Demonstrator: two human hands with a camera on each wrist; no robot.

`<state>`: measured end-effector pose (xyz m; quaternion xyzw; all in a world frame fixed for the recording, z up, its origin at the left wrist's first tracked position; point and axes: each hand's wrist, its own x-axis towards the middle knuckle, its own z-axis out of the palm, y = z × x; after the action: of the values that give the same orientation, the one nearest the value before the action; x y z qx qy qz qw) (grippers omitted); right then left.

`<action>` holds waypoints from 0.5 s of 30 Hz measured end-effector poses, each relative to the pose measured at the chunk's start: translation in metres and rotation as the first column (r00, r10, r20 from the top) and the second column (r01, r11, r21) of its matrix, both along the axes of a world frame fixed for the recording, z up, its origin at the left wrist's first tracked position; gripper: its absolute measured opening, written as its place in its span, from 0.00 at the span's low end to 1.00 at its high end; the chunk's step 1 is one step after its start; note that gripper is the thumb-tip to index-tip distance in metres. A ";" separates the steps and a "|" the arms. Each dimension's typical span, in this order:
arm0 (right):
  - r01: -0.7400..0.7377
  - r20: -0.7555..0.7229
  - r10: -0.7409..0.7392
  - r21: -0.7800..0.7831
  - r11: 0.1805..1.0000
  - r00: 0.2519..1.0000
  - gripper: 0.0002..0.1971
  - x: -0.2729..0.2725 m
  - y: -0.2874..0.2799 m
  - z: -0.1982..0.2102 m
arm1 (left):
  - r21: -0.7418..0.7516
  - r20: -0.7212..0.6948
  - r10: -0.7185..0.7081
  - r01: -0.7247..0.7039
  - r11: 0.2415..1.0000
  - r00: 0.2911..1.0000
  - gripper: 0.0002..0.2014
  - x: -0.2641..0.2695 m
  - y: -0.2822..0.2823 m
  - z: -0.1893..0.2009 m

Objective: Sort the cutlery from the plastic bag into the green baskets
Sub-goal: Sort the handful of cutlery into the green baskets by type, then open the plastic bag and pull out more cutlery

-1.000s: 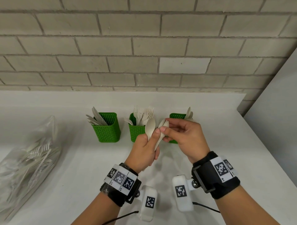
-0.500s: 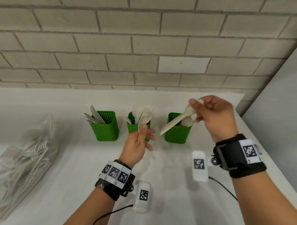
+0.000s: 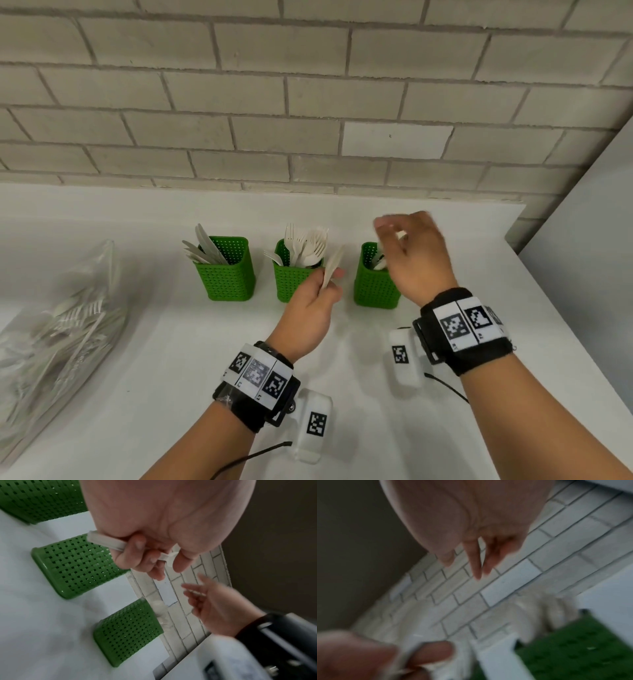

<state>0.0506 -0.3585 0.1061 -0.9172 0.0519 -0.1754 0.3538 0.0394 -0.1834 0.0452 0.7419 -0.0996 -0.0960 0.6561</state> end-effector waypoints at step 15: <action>0.052 0.162 -0.032 -0.115 0.992 0.986 0.14 -0.006 -0.044 0.028 | 0.007 0.110 0.032 -0.033 0.999 0.993 0.29 -0.001 0.004 -0.008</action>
<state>0.0446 -0.4022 0.1345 -0.9183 0.0322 -0.2588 0.2978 0.0385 -0.1789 0.0369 0.7505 -0.1228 -0.0449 0.6478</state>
